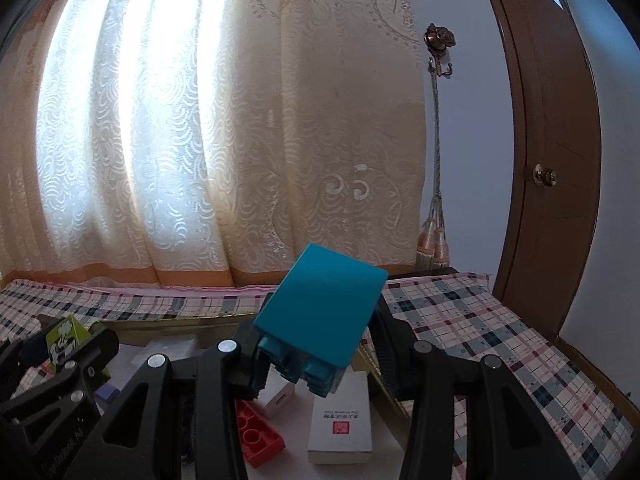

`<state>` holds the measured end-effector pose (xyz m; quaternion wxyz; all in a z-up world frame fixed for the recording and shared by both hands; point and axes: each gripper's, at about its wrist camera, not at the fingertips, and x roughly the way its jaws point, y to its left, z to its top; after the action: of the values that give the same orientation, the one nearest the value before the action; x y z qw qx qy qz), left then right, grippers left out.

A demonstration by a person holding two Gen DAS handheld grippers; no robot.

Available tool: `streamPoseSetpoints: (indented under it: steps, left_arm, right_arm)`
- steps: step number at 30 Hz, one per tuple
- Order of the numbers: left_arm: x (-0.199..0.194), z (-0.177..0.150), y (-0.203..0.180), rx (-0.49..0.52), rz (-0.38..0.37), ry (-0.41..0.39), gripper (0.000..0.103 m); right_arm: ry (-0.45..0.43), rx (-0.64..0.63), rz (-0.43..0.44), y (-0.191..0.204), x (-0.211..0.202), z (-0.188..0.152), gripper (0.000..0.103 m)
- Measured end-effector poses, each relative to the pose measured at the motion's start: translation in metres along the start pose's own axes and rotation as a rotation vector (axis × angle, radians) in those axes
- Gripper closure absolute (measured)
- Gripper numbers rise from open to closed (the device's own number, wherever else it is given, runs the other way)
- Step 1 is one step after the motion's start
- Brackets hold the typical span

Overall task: Organize rigid objects
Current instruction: 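Lower both held blocks onto the tray paper and open both tools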

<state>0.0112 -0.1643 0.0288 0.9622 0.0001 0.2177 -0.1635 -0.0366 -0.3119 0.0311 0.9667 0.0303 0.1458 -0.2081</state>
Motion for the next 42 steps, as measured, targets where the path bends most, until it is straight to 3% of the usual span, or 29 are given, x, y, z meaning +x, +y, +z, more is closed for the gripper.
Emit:
streamPoseSetpoints:
  steps: [15, 42]
  left_arm:
    - [0.012, -0.002, -0.013, 0.024, -0.005, 0.042, 0.054]
    - [0.03, -0.006, -0.017, 0.039, -0.016, 0.145, 0.054]
  right_arm:
    - [0.081, -0.029, -0.045, 0.0, 0.03, 0.0, 0.056]
    - [0.259, 0.001, 0.048, 0.005, 0.056, -0.006, 0.056]
